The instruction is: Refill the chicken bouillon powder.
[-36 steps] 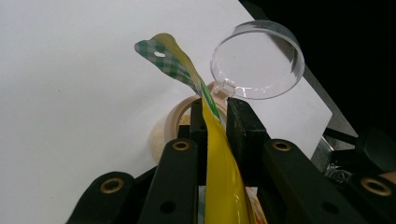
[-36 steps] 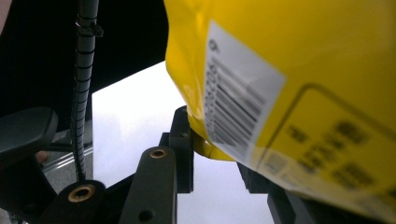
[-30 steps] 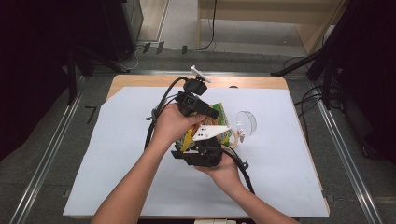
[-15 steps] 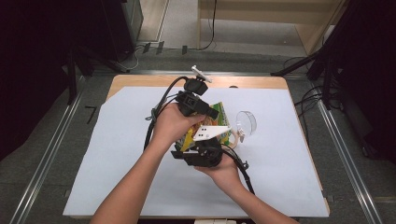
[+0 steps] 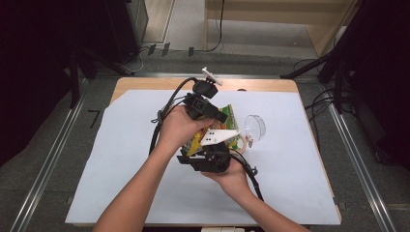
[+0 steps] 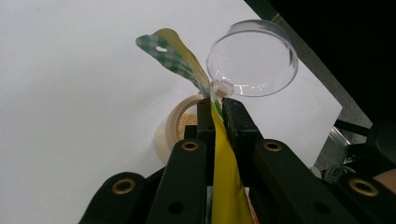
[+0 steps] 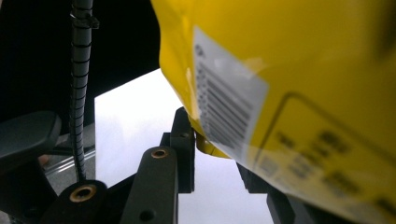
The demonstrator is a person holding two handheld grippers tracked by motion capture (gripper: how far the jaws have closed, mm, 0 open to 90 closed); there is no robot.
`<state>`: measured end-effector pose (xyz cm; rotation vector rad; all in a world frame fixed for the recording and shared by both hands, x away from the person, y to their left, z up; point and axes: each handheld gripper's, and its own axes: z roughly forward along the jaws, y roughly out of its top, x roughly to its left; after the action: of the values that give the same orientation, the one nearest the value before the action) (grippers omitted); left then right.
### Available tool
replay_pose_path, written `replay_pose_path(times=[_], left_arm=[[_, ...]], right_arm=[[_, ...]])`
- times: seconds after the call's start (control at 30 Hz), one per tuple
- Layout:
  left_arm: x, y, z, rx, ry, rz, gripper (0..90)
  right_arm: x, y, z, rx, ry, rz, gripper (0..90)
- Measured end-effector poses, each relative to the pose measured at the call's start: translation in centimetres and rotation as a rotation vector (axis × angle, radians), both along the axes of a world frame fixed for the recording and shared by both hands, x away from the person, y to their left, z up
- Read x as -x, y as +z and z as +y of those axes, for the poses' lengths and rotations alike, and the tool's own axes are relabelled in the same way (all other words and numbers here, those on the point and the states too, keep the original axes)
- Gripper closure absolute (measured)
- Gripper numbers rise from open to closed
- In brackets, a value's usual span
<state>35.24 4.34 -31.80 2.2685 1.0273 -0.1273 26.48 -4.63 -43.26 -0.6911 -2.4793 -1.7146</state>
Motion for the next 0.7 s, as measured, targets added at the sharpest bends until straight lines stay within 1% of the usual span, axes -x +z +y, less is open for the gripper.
replay_pose_path(times=[0.13,0.27,0.4,0.5,0.63,0.7], left_arm=[[0.23,-0.16,-0.23,-0.011,-0.006,-0.001,86.7],[0.25,-0.16,-0.17,-0.005,-0.002,-0.001,86.6],[0.2,-0.21,-0.16,-0.004,-0.004,0.003,86.5],[0.35,-0.18,-0.25,-0.004,-0.001,0.001,86.5],[0.7,-0.02,-0.35,-0.01,-0.004,-0.017,86.6],[0.76,0.07,-0.27,-0.011,-0.004,-0.016,86.6]], right_arm=[[0.03,-0.1,0.01,0.001,-0.002,0.001,72.4],[-0.06,-0.29,0.03,0.009,-0.005,-0.004,72.6],[-0.03,-0.37,0.05,0.008,-0.006,0.006,72.8],[-0.04,-0.39,0.08,0.01,-0.006,0.001,73.0],[0.04,-0.38,0.07,0.009,-0.007,-0.006,73.3],[0.08,-0.32,0.08,0.009,-0.004,-0.009,73.3]])
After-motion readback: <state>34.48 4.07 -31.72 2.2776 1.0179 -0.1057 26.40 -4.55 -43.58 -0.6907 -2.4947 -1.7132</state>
